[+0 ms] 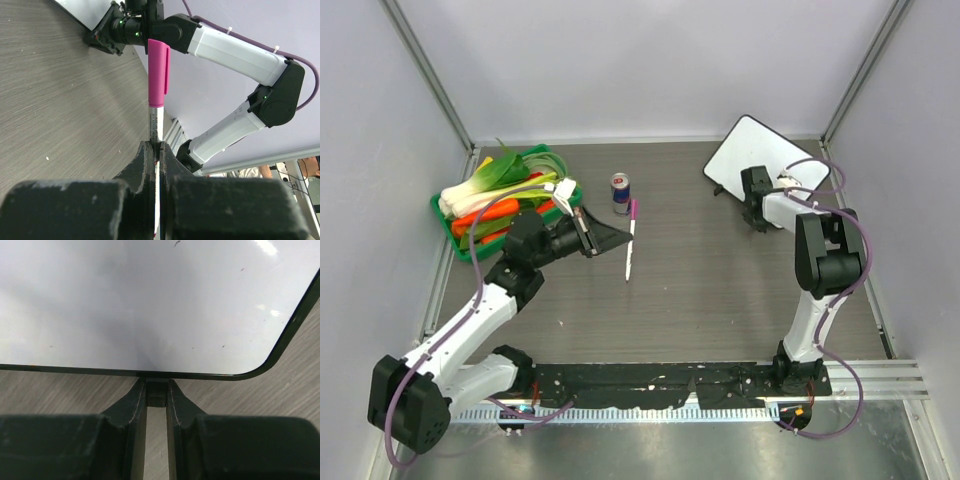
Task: Write a sentence on the whiteboard
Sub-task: Move the whiteboard stand to the center of the board.
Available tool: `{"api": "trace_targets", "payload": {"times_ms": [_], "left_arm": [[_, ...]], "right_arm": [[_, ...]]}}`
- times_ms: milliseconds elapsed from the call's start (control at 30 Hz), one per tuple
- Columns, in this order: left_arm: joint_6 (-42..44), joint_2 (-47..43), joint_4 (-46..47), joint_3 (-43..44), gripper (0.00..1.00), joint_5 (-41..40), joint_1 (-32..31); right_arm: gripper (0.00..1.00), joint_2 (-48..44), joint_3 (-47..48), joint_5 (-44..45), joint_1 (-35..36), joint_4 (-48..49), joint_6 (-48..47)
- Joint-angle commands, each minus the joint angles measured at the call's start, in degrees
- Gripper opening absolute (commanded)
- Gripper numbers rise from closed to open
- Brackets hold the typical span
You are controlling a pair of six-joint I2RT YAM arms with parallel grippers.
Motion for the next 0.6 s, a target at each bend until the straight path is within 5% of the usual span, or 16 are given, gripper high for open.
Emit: {"api": "trace_targets", "payload": {"times_ms": [0,567], "left_arm": [[-0.38,-3.17,1.57,0.57,0.00,0.11,0.18],[1.99,-8.54,-4.58,0.74,0.00,-2.62,0.18]], "right_arm": [[0.01,-0.94,-5.57,-4.72,1.96,-5.69,-1.72],[0.01,-14.03,-17.34,-7.18,15.30,-7.53,-2.60]]}}
